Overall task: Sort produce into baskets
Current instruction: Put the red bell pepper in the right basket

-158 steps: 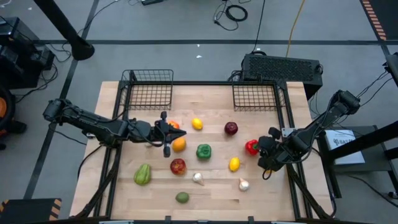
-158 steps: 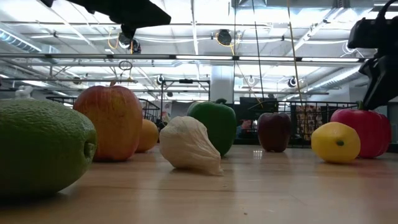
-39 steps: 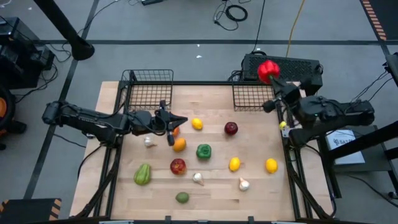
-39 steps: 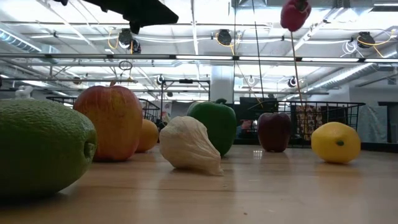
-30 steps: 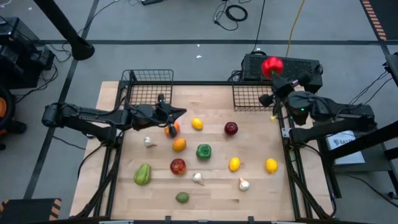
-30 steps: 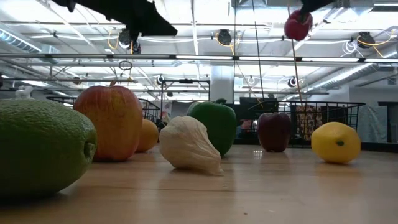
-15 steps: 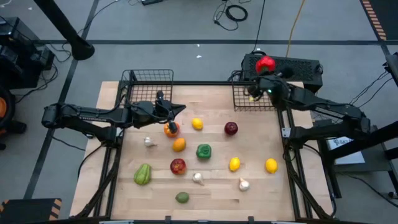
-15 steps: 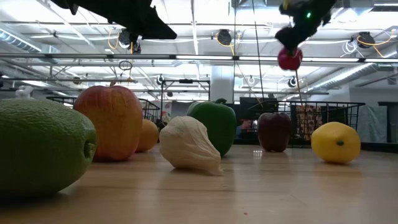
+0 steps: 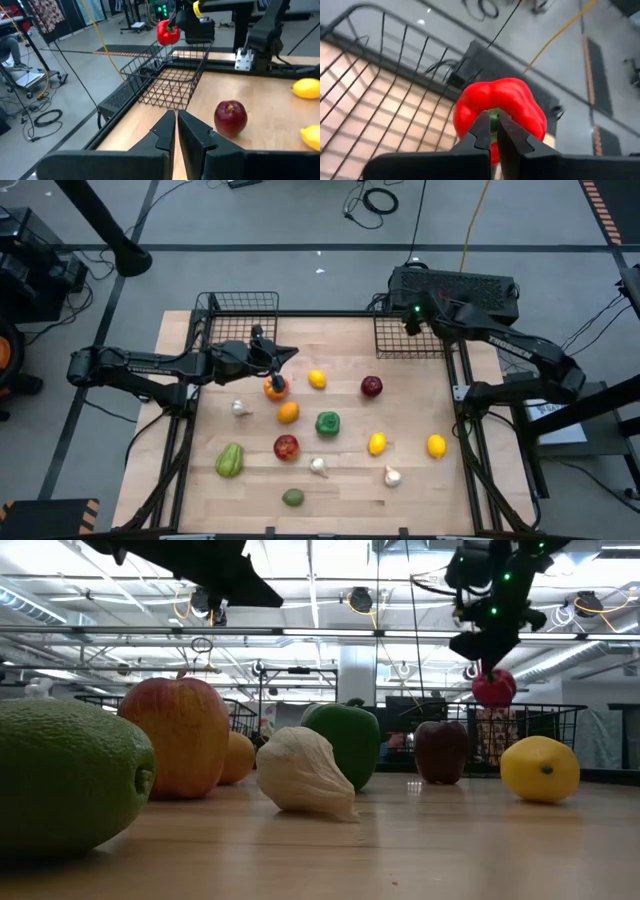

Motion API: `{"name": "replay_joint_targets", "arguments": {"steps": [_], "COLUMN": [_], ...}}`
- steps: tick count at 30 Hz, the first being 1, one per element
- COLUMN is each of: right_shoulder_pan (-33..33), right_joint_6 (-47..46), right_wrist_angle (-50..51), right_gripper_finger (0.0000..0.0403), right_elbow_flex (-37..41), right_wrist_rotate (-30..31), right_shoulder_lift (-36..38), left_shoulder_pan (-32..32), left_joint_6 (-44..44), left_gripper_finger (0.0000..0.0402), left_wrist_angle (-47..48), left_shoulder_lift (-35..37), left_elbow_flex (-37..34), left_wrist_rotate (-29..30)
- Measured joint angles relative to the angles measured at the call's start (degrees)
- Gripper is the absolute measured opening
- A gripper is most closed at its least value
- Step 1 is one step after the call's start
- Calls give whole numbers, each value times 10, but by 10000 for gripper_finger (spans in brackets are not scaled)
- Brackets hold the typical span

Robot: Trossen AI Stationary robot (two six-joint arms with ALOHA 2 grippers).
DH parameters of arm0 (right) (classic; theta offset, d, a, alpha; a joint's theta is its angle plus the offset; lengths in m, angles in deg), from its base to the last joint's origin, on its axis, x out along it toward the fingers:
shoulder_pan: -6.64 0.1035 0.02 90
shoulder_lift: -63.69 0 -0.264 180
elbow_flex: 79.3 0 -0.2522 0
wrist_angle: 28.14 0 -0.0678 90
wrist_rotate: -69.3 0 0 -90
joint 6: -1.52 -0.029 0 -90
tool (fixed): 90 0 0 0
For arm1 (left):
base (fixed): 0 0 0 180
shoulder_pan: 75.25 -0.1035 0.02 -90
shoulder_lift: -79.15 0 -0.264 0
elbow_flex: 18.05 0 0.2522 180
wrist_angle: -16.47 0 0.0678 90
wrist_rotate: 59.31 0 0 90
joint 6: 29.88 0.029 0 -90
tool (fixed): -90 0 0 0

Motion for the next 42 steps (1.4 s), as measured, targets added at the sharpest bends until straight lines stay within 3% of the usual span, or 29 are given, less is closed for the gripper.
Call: {"name": "replay_joint_targets", "arguments": {"steps": [5,16,24,42], "right_shoulder_pan": [-12,-27,-43,-92], "right_joint_6": [-34,-222,-254,-367], "right_wrist_angle": [-12,-66,-168,-202], "right_gripper_finger": [4,4,4,4], "right_elbow_flex": [12,88,140,197], "right_wrist_rotate": [-5,-1,1,13], "right_shoulder_lift": [-12,-26,-26,-26], "left_shoulder_pan": [0,0,0,-1], "left_joint_6": [0,0,0,1], "left_gripper_finger": [29,29,29,29], "left_wrist_angle": [4,3,-3,-6], "left_shoulder_lift": [0,0,0,0], "left_elbow_flex": [0,0,9,15], "left_wrist_rotate": [0,0,0,-21]}}
